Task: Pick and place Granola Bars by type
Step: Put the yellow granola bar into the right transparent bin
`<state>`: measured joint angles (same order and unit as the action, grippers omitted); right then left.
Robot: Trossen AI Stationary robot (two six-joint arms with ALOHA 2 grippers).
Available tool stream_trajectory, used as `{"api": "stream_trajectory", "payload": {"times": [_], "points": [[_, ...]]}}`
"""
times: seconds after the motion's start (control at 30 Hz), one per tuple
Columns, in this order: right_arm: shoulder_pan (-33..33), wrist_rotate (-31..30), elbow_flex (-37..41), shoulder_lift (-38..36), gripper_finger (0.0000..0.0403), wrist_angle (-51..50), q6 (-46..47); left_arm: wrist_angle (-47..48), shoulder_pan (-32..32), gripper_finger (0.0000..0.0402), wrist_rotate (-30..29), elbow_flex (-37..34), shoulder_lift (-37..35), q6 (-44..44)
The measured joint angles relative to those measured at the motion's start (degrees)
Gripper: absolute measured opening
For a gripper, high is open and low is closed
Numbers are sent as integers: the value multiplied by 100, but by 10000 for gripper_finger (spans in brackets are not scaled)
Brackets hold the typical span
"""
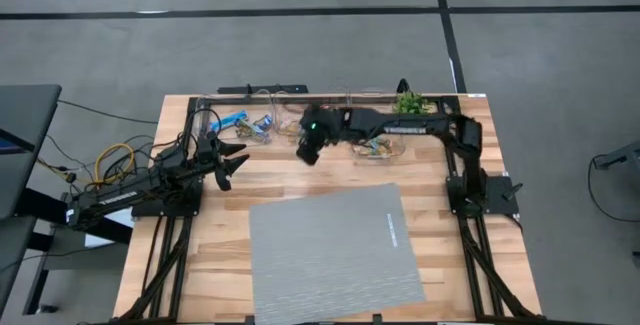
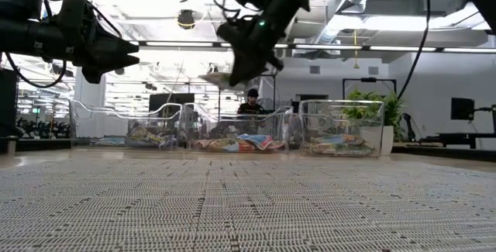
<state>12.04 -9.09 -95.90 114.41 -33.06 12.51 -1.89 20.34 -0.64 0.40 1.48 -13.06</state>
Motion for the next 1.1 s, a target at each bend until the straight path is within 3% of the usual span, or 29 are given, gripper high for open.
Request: {"api": "stream_trajectory", "payload": {"times": [0.33, 1.1], "points": [[781, -36, 316, -796, 58, -643, 10, 0, 0, 178, 0, -1, 2, 0], [1370, -305, 3401, -3113, 59, -718, 1004, 0, 0, 178, -1, -1, 2, 0]]}}
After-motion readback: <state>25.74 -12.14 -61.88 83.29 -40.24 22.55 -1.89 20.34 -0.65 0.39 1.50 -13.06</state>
